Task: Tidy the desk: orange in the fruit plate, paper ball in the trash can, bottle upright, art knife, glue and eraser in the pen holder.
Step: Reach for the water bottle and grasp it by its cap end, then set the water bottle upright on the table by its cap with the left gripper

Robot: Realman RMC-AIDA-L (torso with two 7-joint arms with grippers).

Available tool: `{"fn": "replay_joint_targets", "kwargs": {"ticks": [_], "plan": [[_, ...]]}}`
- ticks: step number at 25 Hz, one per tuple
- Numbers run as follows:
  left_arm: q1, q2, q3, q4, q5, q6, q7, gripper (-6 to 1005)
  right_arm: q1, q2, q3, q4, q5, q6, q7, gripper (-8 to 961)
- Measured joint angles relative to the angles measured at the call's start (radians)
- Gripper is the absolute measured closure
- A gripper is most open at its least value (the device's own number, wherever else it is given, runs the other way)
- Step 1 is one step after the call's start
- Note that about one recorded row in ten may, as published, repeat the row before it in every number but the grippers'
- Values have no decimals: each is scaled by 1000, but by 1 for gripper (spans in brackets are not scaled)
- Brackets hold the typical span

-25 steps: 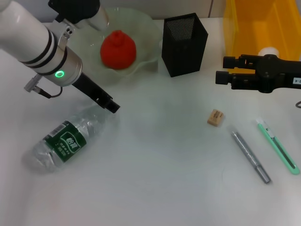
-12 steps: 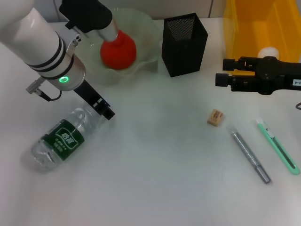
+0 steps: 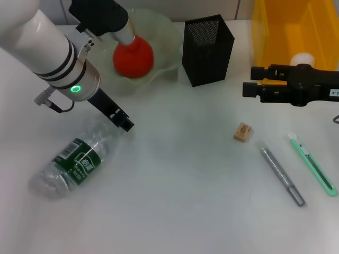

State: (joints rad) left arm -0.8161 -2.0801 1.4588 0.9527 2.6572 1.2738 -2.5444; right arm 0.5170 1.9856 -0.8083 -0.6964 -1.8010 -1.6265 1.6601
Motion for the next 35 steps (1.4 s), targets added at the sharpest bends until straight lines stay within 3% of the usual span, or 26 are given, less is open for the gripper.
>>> {"fn": "replay_joint_targets", "kwargs": {"ticks": [11,19,22,30,35], "plan": [[14,1,-3,16,12,20,7,519,7,1,0,0,1,-16,18,185],[132,9,-53,336,-32,106,29,541,0,12,10,-6,5,-28,30,186],[175,11,-126,459,-85,165,55,545,0,13,11,-6,5,-40,30,186],[256,12,-211,609,-180,211,78,557,-2,13,12,-7,5,-47,36,186],[269,14,-248,640,-225,220,88,560,-2,12,12,-8,5,-49,36,186]]}}
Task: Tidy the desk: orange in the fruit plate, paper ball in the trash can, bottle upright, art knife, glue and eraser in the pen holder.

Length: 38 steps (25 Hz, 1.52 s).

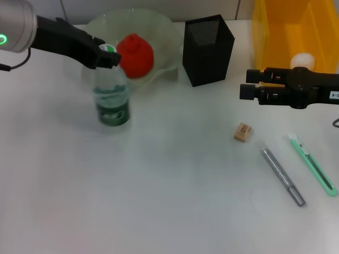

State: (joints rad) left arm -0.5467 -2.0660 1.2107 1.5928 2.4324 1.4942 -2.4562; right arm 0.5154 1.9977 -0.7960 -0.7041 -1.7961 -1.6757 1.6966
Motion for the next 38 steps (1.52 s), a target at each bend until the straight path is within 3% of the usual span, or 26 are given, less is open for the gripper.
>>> {"fn": "replay_joint_targets", "kwargs": {"ticks": [18,24,28,30,31,32,33,34,38], "plan": [[-9,-3,-12,-11,-27,-2,16,574,-2,-4,0,0,0,-3,0,185],[-9,-3,-53,-13,-52,-40,12,576,-2,-6,0,0,0,-9,0,186],[12,-3,-69,-11,-140,-71,48,396,-2,-7,1,-3,0,-9,0,186],[73,-5,-61,-38,-389,-100,222,335,-2,-7,3,-4,0,-5,10,186],[73,-5,-61,-38,-389,-100,222,305,-2,-7,3,-4,0,-5,10,186],[109,-7,-42,-76,-512,-117,326,275,-1,-7,3,-4,0,-2,18,186],[109,-7,-42,-76,-512,-117,326,276,-2,-9,7,-7,-1,-1,29,186],[147,-7,-5,-159,-667,-133,460,276,-1,-10,10,-9,-3,0,41,186],[188,-7,45,-331,-872,-130,656,279,-4,-19,25,-34,-22,30,120,186]]}}
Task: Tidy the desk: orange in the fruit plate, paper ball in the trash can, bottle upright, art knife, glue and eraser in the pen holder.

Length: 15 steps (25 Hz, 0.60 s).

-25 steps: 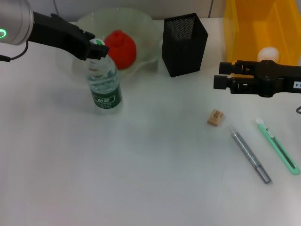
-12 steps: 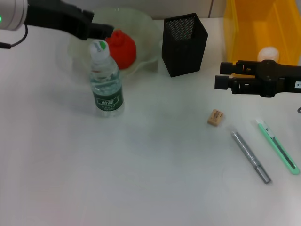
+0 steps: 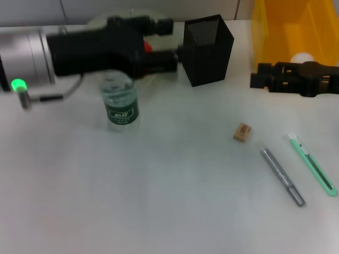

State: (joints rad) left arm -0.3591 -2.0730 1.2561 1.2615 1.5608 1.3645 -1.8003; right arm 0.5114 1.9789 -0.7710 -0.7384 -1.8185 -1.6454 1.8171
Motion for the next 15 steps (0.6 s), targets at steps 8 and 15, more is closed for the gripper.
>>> {"fn": "replay_joint_targets", "kwargs": {"ticks": [8,15], "plan": [[-30,-5,131,-518,-316,-8,451,283,21,57,-31,-328,-313,88,382,185],[-111,-8,148,-676,-364,-27,518,285,143,97,-184,-478,-617,94,694,185]]}}
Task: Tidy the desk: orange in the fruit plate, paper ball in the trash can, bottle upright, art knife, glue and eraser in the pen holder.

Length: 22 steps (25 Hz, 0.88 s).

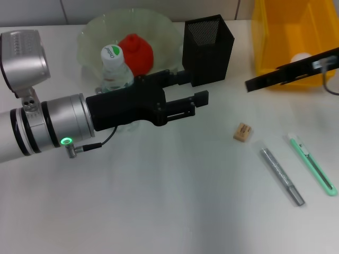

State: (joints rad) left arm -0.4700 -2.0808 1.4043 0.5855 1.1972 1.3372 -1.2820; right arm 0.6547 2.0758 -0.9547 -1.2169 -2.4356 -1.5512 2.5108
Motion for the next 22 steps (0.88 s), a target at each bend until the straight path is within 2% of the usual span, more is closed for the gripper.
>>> {"fn": "replay_joint_targets", "kwargs": {"ticks": [2,3,4,7,15,22], "plan": [[-3,0,6,-19,-10,-7,21,285,49,-1,-90,8,-108,-6,75,185],[-3,0,6,-19,-10,-7,21,285,49,-1,-90,8,-108,-6,75,185],[-1,0,9,-25,-15,-15,24,286,72,0,-148,14,-173,-14,129,186],[3,1,10,-27,-16,-22,25,286,81,1,-202,14,-227,-20,180,186],[0,1,10,-40,-18,-44,26,287,82,4,-239,12,-247,-76,227,189],[-7,1,11,-50,-19,-57,26,287,46,10,-252,-59,-377,-170,309,189]]}}
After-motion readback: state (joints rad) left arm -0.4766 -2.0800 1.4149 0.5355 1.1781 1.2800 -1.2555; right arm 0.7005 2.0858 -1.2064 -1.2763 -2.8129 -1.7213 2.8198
